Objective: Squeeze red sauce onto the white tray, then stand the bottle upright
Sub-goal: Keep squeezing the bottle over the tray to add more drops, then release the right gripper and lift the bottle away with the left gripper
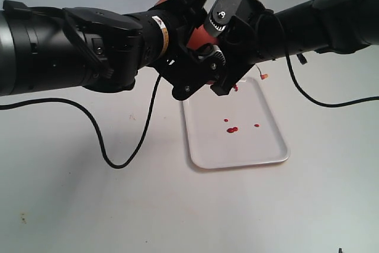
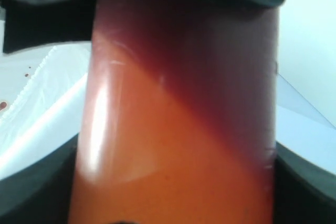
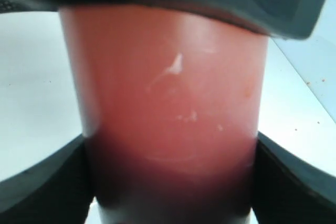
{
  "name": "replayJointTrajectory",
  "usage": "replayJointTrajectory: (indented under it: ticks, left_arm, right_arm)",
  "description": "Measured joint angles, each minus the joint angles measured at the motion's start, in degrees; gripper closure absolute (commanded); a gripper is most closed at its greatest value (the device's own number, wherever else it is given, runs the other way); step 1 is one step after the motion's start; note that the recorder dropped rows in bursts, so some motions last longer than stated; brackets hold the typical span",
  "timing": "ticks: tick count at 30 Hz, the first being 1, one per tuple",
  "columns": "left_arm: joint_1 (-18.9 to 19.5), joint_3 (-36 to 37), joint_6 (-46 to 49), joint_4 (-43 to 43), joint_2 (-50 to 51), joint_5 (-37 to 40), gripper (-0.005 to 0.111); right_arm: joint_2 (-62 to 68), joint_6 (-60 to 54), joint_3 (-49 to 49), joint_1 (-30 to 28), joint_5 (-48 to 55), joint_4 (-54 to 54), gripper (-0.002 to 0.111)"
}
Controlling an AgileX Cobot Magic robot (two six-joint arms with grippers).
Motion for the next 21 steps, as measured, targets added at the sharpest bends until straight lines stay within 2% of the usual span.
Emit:
replayJointTrajectory:
  ticks: [16,19,21]
  left_arm:
    - [0.0,0.0,0.1,-0.4,0.0,-0.1,0.107]
    - [0.0,0.0,0.1,-0.6,0.0,-0.1,0.107]
    - [0.0,0.0,0.1,-0.7,0.0,-0.1,0.107]
  right_arm:
    - [0.0,0.0,0.0,0.0,0.0,-0.1,0.107]
    - [0.0,0.0,0.0,0.0,0.0,-0.1,0.099]
    - [0.0,0.0,0.0,0.0,0.0,-0.1,0.082]
